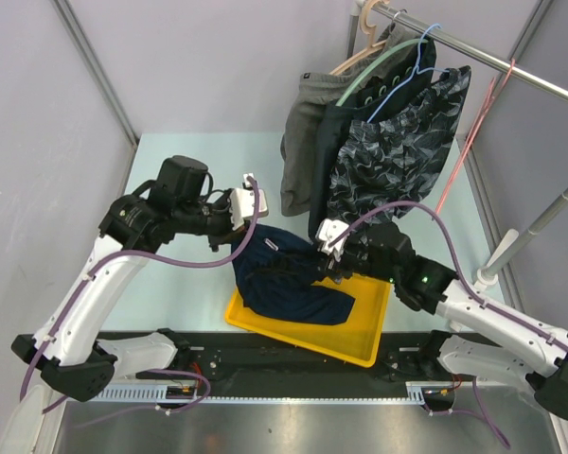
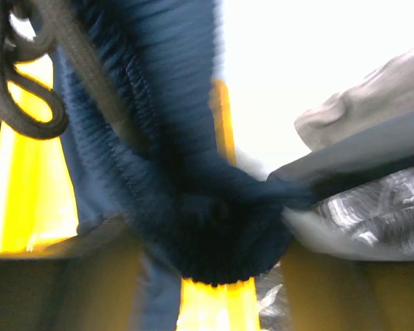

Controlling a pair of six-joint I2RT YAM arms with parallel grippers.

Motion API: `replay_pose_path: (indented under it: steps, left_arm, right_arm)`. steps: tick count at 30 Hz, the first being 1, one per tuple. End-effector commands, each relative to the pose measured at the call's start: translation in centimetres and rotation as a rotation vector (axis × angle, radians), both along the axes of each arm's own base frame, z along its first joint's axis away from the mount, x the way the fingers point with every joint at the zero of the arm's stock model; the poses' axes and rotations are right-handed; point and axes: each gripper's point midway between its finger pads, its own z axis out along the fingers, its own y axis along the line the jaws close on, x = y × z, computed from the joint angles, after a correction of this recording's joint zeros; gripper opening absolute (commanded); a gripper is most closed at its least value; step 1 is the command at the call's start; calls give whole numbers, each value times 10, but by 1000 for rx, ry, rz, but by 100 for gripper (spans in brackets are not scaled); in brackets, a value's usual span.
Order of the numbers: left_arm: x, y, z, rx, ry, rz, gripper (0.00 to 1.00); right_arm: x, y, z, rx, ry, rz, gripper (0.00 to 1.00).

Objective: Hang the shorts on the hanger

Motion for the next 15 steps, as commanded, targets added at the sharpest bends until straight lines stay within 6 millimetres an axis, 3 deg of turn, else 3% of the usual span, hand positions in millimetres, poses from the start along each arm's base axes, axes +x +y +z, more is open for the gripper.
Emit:
replay_pose_path:
  steps: [1, 2, 3, 7, 8, 11, 15]
  left_arm:
    - [-4, -4, 23, -78, -48, -22, 1]
    - [-4, -3, 24, -76, -52, -19, 2]
    - [-3, -1, 25, -69, -63, -8, 2]
    - [2, 10, 29, -32, -105, 24, 5]
    - [3, 13, 31, -26, -118, 38, 5]
    - [16, 20, 51, -36, -201, 105, 4]
    - [16, 17, 111, -136, -307, 113, 4]
  right_arm:
    - [14, 2, 67, 189, -117, -62, 16]
    - [12, 0, 76, 197, -134, -58, 2]
    - [12, -4, 81, 195, -140, -69, 0]
    - [5, -27, 117, 210, -184, -115, 0]
    - [1, -33, 140, 237, -220, -119, 0]
    - [-4, -54, 175, 256, -276, -164, 0]
    - [-22, -68, 233, 272, -368, -107, 0]
